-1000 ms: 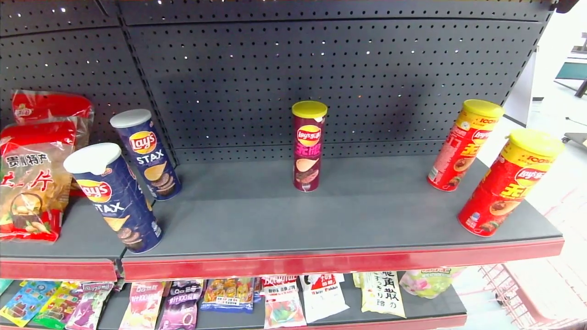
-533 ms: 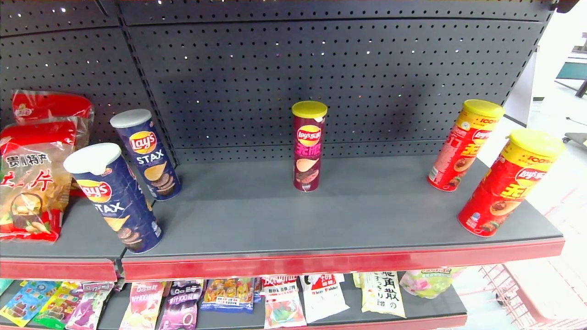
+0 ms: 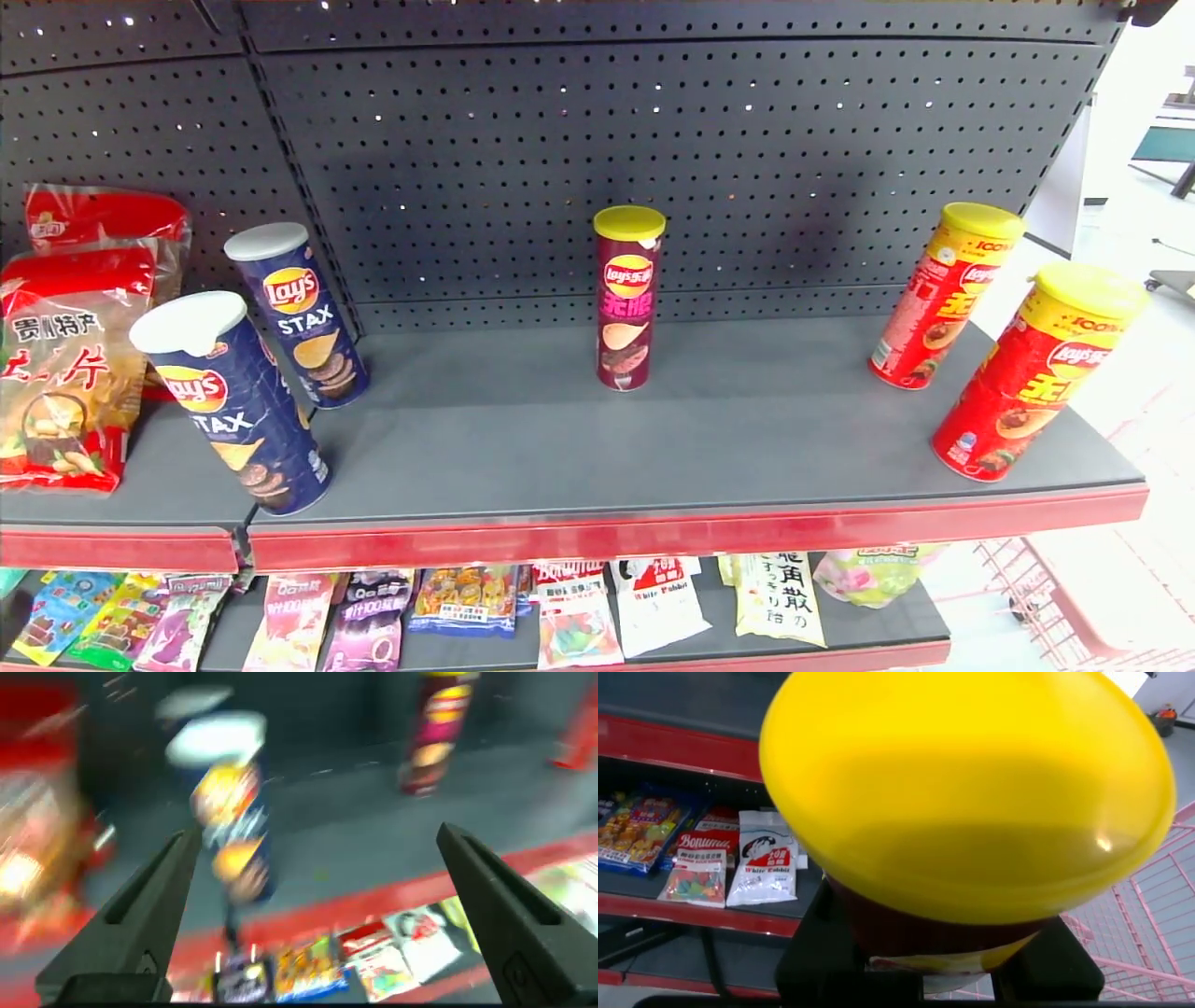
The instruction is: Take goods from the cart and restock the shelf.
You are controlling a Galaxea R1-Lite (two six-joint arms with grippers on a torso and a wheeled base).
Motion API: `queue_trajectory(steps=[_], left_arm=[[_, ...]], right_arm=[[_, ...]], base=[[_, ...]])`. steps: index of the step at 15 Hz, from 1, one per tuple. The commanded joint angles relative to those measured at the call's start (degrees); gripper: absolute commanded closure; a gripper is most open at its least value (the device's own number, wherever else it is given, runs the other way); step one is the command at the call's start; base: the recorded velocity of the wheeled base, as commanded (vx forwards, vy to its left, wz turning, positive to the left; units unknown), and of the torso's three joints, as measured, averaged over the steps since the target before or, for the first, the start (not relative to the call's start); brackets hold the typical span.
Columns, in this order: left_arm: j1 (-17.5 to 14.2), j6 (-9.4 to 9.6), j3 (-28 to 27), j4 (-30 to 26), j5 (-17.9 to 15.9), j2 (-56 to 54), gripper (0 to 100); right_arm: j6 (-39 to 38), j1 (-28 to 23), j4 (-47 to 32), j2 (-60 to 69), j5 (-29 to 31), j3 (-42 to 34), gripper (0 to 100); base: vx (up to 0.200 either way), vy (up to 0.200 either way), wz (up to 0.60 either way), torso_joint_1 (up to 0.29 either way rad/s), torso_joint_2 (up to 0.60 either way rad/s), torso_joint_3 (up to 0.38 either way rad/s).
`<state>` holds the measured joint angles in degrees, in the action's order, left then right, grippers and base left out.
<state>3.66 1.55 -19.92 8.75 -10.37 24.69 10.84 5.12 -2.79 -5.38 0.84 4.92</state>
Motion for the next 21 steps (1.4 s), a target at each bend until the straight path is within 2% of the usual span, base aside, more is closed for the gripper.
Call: queue_trajectory(steps=[1, 2, 3, 4, 5, 8, 11, 13, 14, 15, 17, 18, 19, 20, 21], left_arm=[[13.92, 5.92, -16.29, 7.59, -7.20, 30.16, 0], [20.42, 6.01, -18.23, 10.50, -6.50, 35.69, 0], [23.15, 6.27, -18.66, 12.78, -5.80, 39.30, 0], [24.38, 6.45, -18.84, 14.10, -5.27, 41.50, 0], [26.75, 6.45, -19.72, 16.91, -3.16, 46.59, 0], [30.00, 6.45, -27.01, 19.28, 1.85, 57.67, 0], [29.39, 6.89, -31.58, 18.49, 4.13, 65.23, 0], [26.75, 13.92, -32.99, 20.43, 3.52, 72.35, 0], [26.31, 17.00, -33.61, 23.59, 0.97, 75.60, 0], [26.31, 17.26, -35.10, 26.58, -1.75, 78.06, 0], [26.23, 16.65, -40.64, 27.55, -3.16, 82.54, 0], [26.05, 15.68, -42.22, 27.46, -3.42, 83.51, 0], [25.96, 13.74, -44.42, 27.37, -5.71, 84.74, 0], [25.87, 13.39, -45.73, 27.19, -7.56, 85.44, 0], [25.79, 13.31, -46.61, 27.19, -7.82, 86.41, 0]], right_arm=[[0.06, 0.07, -0.02, -0.16, -0.05, -0.53, 100], [-0.03, -0.02, -0.02, -0.16, 0.04, -0.62, 100], [-0.03, -0.02, 0.07, -0.16, 0.04, -0.88, 100], [-0.03, -0.02, 0.07, -0.16, 0.04, -0.97, 100], [0.06, -0.02, 0.07, -0.16, 0.04, -0.97, 100], [-0.03, -0.02, 0.07, -0.16, 0.04, -1.41, 100], [-0.03, -0.02, 0.15, -0.16, 0.04, -1.41, 100], [-0.03, -0.02, 0.15, -0.16, 0.13, -1.41, 100], [-0.03, -0.02, 0.15, -0.16, 0.13, -1.41, 100], [-0.11, -0.02, 0.07, -0.16, 0.13, -1.41, 100], [-0.20, -0.02, 0.07, -0.16, 0.13, -1.76, 100], [-0.29, -0.02, 0.07, -0.16, 0.13, -1.76, 100], [-0.29, -0.02, 0.15, -0.16, 0.13, -1.76, 100], [-0.29, 0.07, 0.15, -0.16, 0.13, -1.76, 100], [-0.29, -0.02, 0.07, -0.16, 0.13, -1.76, 100]], base=[[0.000, 0.000, 0.00, 0.000, 0.00, 0.000], [0.000, 0.000, 0.00, 0.000, 0.00, 0.000], [0.000, 0.000, 0.00, 0.000, 0.00, 0.000], [0.000, 0.000, 0.00, 0.000, 0.00, 0.000], [0.000, 0.000, 0.00, 0.000, 0.00, 0.000], [0.000, 0.000, 0.00, 0.000, 0.00, 0.000], [0.000, 0.000, 0.00, 0.000, 0.00, 0.000], [0.000, 0.000, 0.00, 0.000, 0.00, 0.000], [0.000, 0.000, 0.00, 0.000, 0.00, 0.000], [0.000, 0.000, 0.00, 0.000, 0.00, 0.000], [0.000, 0.000, 0.00, 0.000, 0.00, 0.000], [0.000, 0.000, 0.00, 0.000, 0.00, 0.000], [0.000, 0.000, 0.00, 0.000, 0.00, 0.000], [0.000, 0.000, 0.00, 0.000, 0.00, 0.000], [0.000, 0.000, 0.00, 0.000, 0.00, 0.000]])
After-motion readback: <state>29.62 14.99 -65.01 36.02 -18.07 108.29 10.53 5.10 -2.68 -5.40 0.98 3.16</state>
